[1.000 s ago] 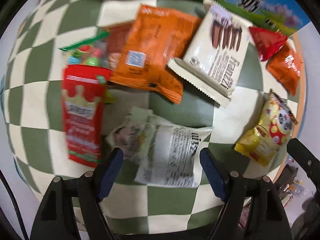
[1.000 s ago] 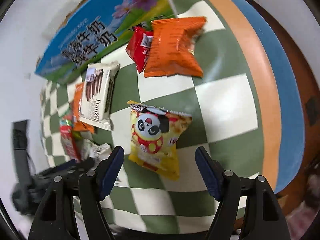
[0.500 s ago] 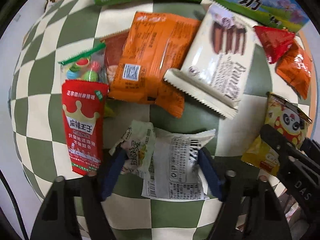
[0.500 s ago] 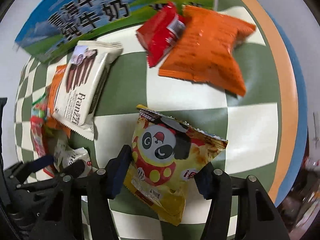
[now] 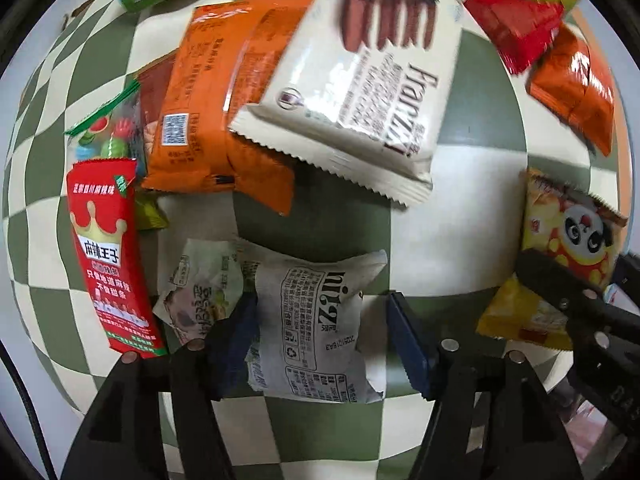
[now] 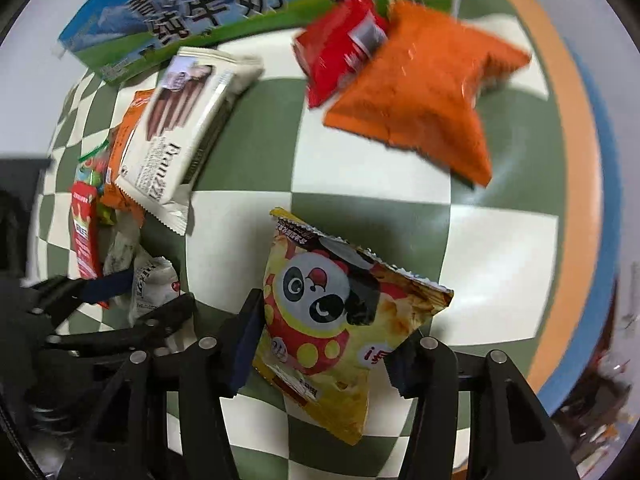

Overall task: Organize snacks
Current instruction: 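Carry both packets into the cardboard box and open both tools, then grasp the red spicy strip packet with the left tool while the right tool grasps the Franzzi biscuit pack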

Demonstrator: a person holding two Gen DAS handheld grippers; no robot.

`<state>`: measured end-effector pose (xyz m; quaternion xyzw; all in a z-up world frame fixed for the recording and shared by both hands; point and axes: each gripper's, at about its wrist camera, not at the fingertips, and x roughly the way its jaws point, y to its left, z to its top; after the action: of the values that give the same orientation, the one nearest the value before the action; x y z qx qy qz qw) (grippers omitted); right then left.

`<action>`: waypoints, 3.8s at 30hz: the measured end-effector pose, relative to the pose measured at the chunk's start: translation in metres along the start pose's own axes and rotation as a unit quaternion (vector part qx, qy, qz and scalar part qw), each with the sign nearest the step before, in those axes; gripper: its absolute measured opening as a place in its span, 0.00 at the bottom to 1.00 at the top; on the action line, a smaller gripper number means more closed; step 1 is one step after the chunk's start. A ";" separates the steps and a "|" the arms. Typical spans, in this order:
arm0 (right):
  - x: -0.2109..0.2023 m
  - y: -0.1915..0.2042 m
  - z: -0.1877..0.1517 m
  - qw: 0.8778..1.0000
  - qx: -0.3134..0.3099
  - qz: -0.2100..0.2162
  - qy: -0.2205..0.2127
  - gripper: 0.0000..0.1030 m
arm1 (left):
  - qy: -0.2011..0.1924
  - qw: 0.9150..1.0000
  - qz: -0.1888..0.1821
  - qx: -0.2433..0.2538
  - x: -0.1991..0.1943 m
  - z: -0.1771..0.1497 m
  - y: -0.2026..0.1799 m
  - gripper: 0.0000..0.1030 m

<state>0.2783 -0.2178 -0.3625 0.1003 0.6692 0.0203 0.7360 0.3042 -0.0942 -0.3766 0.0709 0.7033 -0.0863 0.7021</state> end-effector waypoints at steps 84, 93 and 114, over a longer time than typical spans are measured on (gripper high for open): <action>-0.155 0.022 0.223 0.991 -0.049 -0.034 -0.116 0.93 | -0.220 0.973 0.037 -0.062 -0.216 0.171 0.076 0.88; -0.205 0.025 0.185 0.982 -0.020 -0.014 -0.186 0.93 | -0.271 0.959 0.023 -0.081 -0.256 0.130 0.081 0.88; -0.018 0.061 0.107 0.996 0.055 0.064 -0.034 0.81 | -0.012 0.998 0.038 -0.044 -0.017 0.019 0.127 0.88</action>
<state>0.3886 -0.1735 -0.3249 0.1837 0.6359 0.0276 0.7491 0.3510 0.0259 -0.3620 0.0656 0.6946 -0.0294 0.7158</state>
